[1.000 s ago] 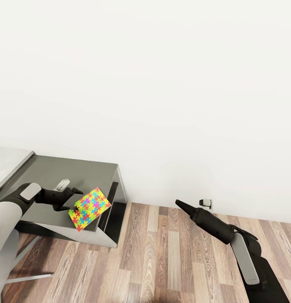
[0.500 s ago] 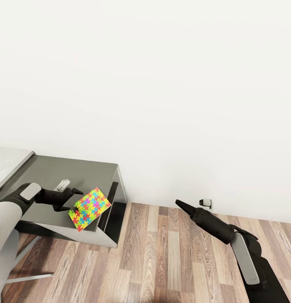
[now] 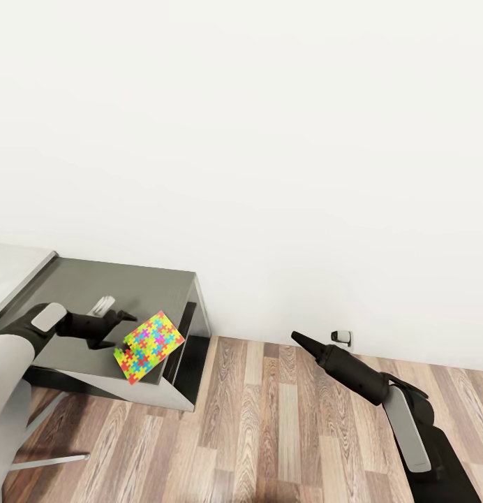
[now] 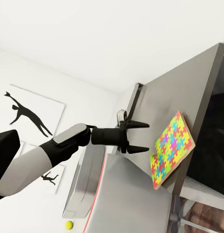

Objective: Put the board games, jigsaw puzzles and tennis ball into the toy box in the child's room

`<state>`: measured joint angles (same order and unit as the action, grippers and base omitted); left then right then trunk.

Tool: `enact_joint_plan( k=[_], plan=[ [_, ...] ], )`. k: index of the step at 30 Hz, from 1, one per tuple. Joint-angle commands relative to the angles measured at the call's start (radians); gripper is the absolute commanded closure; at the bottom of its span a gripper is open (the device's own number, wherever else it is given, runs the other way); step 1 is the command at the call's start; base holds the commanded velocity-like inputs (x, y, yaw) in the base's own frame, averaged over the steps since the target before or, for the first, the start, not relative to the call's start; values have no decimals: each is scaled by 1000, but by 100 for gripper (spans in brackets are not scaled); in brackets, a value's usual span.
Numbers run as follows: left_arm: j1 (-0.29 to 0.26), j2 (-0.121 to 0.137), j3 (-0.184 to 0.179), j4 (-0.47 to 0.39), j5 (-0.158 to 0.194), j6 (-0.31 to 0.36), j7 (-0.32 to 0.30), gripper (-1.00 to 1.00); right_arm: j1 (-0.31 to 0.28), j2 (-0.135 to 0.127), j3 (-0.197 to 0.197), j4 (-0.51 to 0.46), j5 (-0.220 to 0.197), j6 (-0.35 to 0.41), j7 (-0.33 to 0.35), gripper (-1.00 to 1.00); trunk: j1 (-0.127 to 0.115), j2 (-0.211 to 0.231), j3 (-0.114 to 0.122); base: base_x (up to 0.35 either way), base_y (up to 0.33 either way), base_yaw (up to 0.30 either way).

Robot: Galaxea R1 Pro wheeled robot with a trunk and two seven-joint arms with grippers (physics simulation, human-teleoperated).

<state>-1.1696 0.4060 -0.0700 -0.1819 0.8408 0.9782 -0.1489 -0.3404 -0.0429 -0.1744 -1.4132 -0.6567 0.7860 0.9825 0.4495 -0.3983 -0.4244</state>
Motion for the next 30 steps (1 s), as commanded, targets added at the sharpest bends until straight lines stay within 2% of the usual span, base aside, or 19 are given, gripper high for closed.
enact_joint_plan(
  k=[1,7,11,22,26,30],
  plan=[
    [-1,1,-7,0,-5,1,-22,-100,0,0,-1,0,-3,6,1,-100,1,-2,-2,0,0,0],
    [-1,5,-7,-2,-8,1,-88,-100,0,1,-1,0,-3,6,1,-100,1,-2,-2,0,0,0],
    [-1,24,-8,-15,-7,2,-119,-100,0,1,-1,2,-3,6,1,-100,1,-2,-2,0,0,0],
    [-1,66,-9,-77,-5,30,-141,-100,0,3,1,4,-1,6,-2,-100,1,-2,-2,0,0,0],
    [-1,87,-8,-82,-5,35,-200,-100,-1,4,1,5,-1,6,-3,-100,1,-2,-2,0,0,0],
    [-1,108,-13,-105,-6,53,-291,-100,-1,4,2,5,-1,6,-4,-100,1,-2,-2,0,0,0]
  ],
)
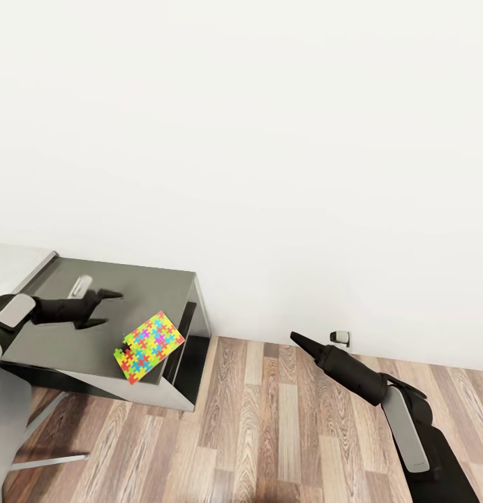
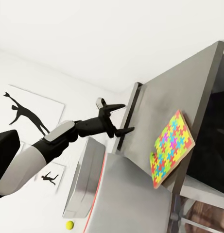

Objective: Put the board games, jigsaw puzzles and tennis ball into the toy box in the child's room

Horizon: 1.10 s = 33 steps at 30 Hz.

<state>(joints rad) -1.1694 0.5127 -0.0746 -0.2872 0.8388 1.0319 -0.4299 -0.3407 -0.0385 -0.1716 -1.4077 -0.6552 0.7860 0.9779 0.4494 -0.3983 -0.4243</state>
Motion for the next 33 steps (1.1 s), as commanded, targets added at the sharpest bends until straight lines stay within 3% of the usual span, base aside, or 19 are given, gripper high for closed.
enact_joint_plan(
  k=[1,5,12,20,27,33],
  plan=[
    [-1,9,-11,-12,-5,3,-45,-100,-1,0,0,0,-3,6,1,-100,1,-2,-2,0,0,0],
    [3,33,-17,-35,-8,11,-168,-100,-1,1,-1,2,-2,6,0,-100,1,-2,-2,0,0,0],
    [19,47,-45,-51,-17,14,-393,-100,0,2,-1,2,-1,7,-1,-100,1,-2,-2,0,0,0],
    [25,57,-208,-66,-21,8,-647,-100,0,0,-2,-1,-2,6,-1,-100,1,-2,2,0,0,0],
    [56,57,-292,-105,-21,2,-787,-100,0,1,-2,-2,-2,5,0,-100,1,-2,12,0,0,0],
    [116,58,-319,-193,-21,0,-842,-100,0,1,-2,-3,-1,6,2,-100,1,-2,22,0,0,0]
  ],
)
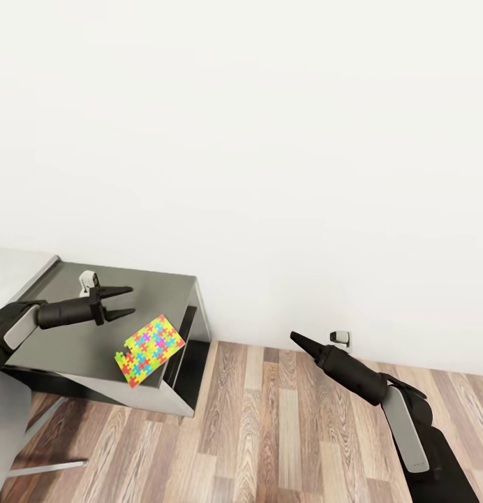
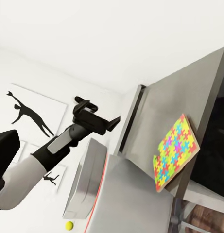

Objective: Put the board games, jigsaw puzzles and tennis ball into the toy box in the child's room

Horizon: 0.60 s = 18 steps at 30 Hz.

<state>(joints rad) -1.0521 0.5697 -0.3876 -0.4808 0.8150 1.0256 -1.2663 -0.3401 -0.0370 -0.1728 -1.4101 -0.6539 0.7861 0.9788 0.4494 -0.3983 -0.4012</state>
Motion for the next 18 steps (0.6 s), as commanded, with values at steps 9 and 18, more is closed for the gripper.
enact_joint_plan(
  k=[9,18],
  plan=[
    [30,9,-11,-70,3,8,-74,-100,-1,-1,-2,-1,-3,5,6,-100,1,-2,13,0,0,0],
    [50,10,-11,-85,3,8,-84,-100,-1,0,0,-1,-3,4,5,-100,1,-2,28,0,0,0]
  ],
)
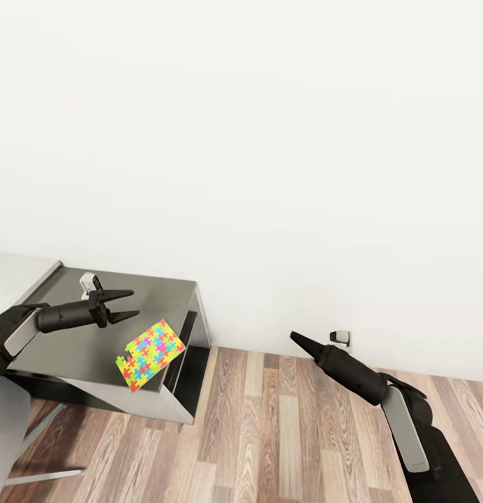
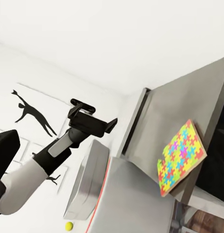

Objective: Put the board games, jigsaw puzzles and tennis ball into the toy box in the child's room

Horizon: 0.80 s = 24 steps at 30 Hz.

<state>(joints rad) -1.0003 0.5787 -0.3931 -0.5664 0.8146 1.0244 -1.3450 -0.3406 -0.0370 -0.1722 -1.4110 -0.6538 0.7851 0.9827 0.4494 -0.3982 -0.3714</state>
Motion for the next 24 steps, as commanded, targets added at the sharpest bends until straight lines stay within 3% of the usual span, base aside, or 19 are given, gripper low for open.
enact_joint_plan(
  k=[1,9,18,24],
  plan=[
    [9,1,-6,0,3,8,-6,-100,0,0,0,0,-3,5,1,-100,1,-2,0,0,0,0],
    [58,0,-6,-15,3,2,-7,-100,0,1,1,1,-3,-18,1,-100,1,-2,13,0,0,0],
    [122,-4,-6,-111,4,1,-9,-100,0,1,1,3,-1,-32,1,-100,1,-2,28,0,0,0],
    [133,-1,-6,-154,4,3,-8,-100,0,1,1,3,0,-36,1,-100,1,-2,38,0,0,0]
  ],
)
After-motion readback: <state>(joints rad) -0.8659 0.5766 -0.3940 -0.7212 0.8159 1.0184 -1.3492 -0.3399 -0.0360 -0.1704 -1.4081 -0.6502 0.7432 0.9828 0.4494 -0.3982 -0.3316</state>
